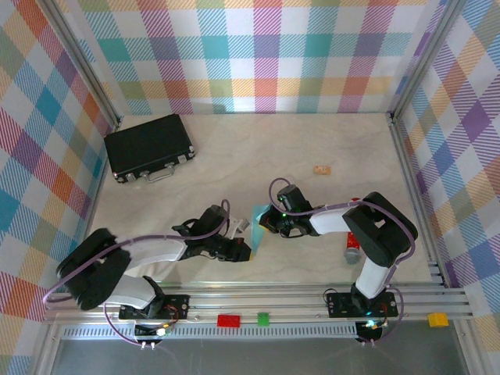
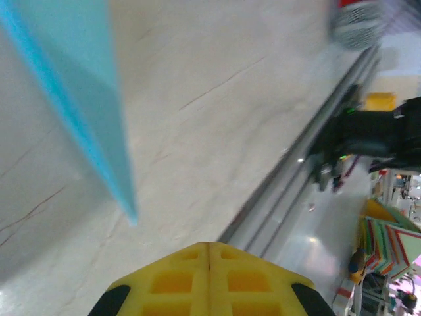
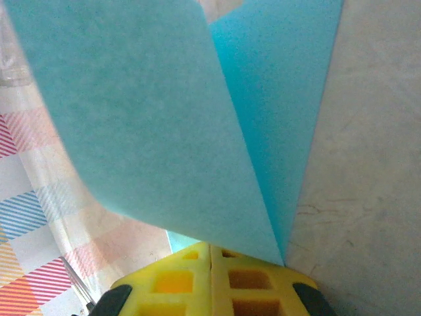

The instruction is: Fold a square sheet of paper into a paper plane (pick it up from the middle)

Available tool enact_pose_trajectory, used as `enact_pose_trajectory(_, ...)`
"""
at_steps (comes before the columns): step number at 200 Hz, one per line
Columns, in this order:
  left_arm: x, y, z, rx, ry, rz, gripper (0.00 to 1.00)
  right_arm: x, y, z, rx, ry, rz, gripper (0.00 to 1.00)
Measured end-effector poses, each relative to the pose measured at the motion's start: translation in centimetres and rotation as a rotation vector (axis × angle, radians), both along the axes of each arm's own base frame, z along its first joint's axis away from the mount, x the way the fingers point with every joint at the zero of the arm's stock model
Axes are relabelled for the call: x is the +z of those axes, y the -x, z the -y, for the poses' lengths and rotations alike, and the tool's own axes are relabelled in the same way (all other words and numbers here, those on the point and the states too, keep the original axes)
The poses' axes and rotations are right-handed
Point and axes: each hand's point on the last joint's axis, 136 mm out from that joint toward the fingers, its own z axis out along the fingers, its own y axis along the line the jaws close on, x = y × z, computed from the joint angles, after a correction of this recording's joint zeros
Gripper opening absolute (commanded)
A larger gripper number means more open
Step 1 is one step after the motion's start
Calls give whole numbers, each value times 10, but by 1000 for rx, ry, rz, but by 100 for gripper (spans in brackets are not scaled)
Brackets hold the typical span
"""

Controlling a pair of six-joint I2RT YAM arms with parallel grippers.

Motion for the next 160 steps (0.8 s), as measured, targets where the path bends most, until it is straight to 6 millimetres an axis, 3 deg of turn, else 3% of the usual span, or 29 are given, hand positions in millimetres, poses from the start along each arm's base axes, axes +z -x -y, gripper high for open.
enact_pose_trajectory(15,18,-15,5,35,35,52,1,0,0,0,0,-1,0,1)
enact_pose_trajectory(29,22,-31,9,67,38,68,0,0,0,0,1,-3,3,1)
enact_pose_trajectory(62,-1,-70,19,135,-5,38,0,0,0,0,0,-8,9,1)
enact_pose_trajectory(109,-48,-81,27,148,-65,-40,0,0,1,0,-8,-24,17,1)
enact_pose_trajectory(160,-49,-75,27,129,-17,-17,0,3,3,2,-9,-28,20,4)
